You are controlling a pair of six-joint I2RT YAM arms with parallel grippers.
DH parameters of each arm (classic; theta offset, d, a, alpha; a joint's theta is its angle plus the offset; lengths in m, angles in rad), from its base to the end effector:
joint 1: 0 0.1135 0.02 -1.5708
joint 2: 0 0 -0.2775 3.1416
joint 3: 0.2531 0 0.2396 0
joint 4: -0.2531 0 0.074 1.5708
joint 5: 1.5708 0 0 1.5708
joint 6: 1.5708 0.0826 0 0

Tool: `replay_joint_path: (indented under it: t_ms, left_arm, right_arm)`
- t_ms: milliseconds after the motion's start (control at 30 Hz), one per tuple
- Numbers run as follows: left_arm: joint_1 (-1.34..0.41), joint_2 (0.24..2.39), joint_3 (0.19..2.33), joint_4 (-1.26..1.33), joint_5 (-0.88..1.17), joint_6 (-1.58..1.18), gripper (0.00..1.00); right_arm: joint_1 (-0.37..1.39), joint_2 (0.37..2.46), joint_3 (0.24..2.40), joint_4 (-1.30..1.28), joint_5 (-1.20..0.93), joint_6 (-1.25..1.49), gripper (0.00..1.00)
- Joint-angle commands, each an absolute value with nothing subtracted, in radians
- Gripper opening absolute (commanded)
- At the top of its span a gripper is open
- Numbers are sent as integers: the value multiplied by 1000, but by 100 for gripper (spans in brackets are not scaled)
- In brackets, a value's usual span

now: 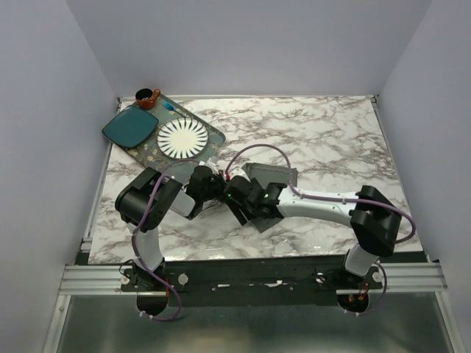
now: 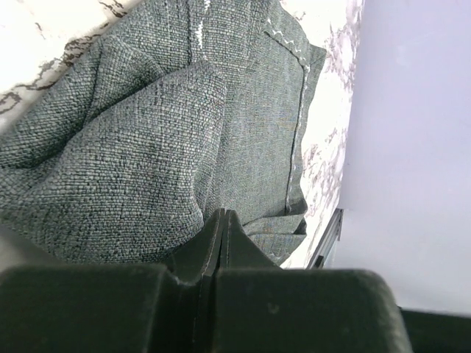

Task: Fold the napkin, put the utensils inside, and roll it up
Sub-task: Roll the napkin with the utensil

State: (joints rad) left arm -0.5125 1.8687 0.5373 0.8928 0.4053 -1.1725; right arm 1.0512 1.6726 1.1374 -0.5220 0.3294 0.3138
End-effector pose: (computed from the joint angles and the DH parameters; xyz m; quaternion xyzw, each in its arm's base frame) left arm 0.2895 -0.2002 0.1040 -0.1658 0.8171 -0.5052 0.2229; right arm 0.1985 0.2932 0.1903 -0.3050 0.9050 0.0350 0.2945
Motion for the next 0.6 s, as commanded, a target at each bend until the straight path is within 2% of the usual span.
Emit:
replay_joint_path:
  t_ms: [0,300,400,433,567]
  left_arm:
    - [-506,1907,534,608,347,-1092,1]
    - [-506,1907,540,583,359,-1088,1]
    - [-506,1905,538,580,364,-1085,1]
    - [-506,1904,538,578,364,-1083,1]
    - [-506,1887,537,561,364,-1072,1]
  right_arm:
    - [1127,1793,1184,-551,600,322,80]
    - [1149,1907,1190,-500,612,334,70]
    - [1149,1919,1172,-495,609,369,62]
    - [1143,1922,1163,-494,595,385,55]
    - [1109,1927,1103,-457,537,448,45]
